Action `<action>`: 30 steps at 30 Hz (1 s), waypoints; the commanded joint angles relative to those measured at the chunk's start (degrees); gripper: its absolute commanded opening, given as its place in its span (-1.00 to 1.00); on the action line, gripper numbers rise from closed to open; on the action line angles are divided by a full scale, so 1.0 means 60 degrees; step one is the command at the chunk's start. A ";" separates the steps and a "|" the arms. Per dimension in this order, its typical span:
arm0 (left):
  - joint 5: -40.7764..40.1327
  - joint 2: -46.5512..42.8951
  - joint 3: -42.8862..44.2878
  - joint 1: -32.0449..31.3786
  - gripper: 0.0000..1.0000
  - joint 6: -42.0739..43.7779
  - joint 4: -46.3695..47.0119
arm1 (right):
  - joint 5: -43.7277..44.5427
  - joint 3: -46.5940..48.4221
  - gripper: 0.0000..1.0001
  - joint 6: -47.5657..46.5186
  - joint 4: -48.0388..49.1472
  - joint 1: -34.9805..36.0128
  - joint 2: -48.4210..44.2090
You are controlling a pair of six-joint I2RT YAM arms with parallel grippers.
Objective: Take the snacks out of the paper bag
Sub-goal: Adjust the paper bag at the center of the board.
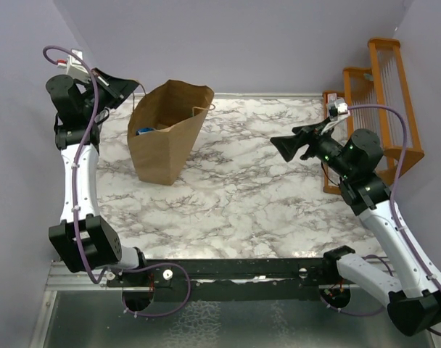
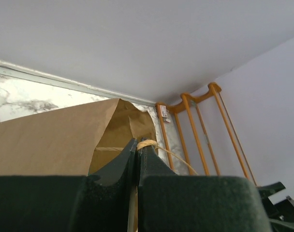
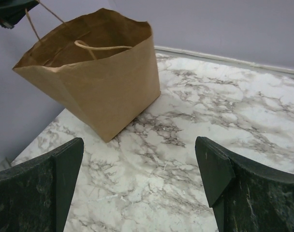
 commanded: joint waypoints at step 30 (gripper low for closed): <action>-0.1405 -0.3085 -0.2876 -0.5280 -1.00 -0.0909 0.1741 | -0.2376 0.1088 0.61 0.0359 -0.0389 0.2765 0.2734</action>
